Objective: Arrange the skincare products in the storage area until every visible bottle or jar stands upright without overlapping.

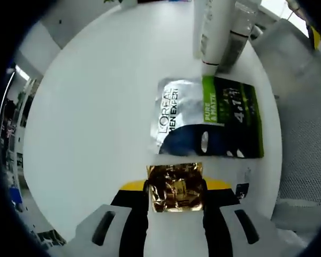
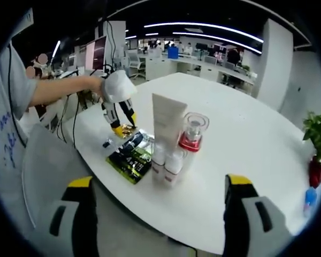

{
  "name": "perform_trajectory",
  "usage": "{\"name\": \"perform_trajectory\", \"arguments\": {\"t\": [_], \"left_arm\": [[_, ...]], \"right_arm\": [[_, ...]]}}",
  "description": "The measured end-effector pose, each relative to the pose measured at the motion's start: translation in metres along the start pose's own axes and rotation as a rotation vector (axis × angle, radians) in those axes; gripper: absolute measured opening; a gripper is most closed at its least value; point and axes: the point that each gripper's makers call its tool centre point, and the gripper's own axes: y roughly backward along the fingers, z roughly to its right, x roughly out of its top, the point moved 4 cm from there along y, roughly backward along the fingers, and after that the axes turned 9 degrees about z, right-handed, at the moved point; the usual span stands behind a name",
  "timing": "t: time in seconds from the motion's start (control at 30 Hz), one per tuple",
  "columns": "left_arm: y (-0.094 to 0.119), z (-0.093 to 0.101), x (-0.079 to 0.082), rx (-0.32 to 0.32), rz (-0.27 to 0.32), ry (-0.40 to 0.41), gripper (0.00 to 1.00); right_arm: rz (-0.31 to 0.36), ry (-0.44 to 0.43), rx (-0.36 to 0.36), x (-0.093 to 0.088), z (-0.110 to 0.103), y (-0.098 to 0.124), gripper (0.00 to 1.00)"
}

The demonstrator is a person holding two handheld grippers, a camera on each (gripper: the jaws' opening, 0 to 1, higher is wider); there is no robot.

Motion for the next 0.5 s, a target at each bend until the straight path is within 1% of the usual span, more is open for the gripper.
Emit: {"name": "perform_trajectory", "arguments": {"t": [0.5], "left_arm": [[-0.0039,0.0046,0.0046,-0.072,-0.001,-0.059,0.36]], "right_arm": [[-0.009,-0.005,-0.009,-0.0029,0.0015,-0.0007,1.00]]}}
